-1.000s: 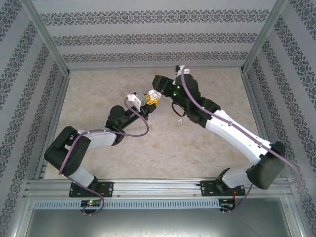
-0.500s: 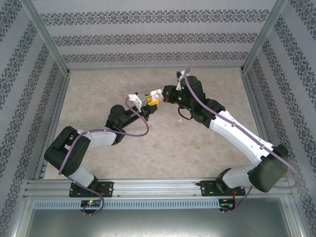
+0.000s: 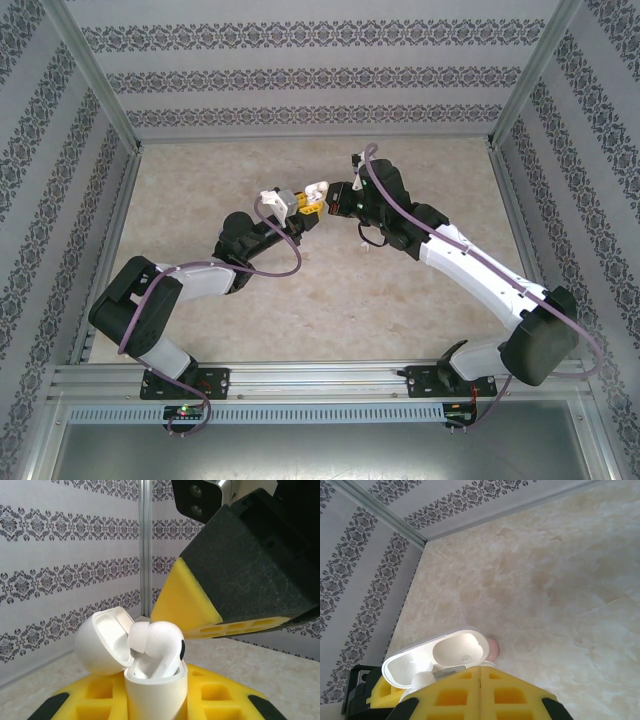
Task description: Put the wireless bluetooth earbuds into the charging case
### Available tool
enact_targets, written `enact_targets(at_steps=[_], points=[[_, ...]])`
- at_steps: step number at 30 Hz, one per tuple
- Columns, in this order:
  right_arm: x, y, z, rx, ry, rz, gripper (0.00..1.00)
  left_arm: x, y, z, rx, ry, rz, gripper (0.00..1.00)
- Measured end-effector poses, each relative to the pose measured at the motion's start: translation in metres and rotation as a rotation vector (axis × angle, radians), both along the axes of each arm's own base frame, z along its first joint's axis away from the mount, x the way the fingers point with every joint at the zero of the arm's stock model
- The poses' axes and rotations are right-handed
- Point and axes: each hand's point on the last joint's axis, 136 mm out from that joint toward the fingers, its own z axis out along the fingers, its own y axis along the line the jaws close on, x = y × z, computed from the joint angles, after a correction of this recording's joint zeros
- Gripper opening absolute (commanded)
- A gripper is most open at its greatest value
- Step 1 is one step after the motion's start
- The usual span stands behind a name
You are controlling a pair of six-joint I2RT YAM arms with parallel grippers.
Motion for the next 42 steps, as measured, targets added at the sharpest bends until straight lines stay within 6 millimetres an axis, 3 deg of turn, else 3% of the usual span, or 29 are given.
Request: enact_targets(at_steps=[22,42], points=[[-0.012,0.015,0.001,0.004,-0.002,0.024,0.0,0.002,0.001,-0.007,0.015,0.027,0.008,0.0],[-0.006,0.035,0.03,0.053,-0.049,0.059,0.0,0.0,0.0,-0.003,0.011,0.02,0.0,0.0]])
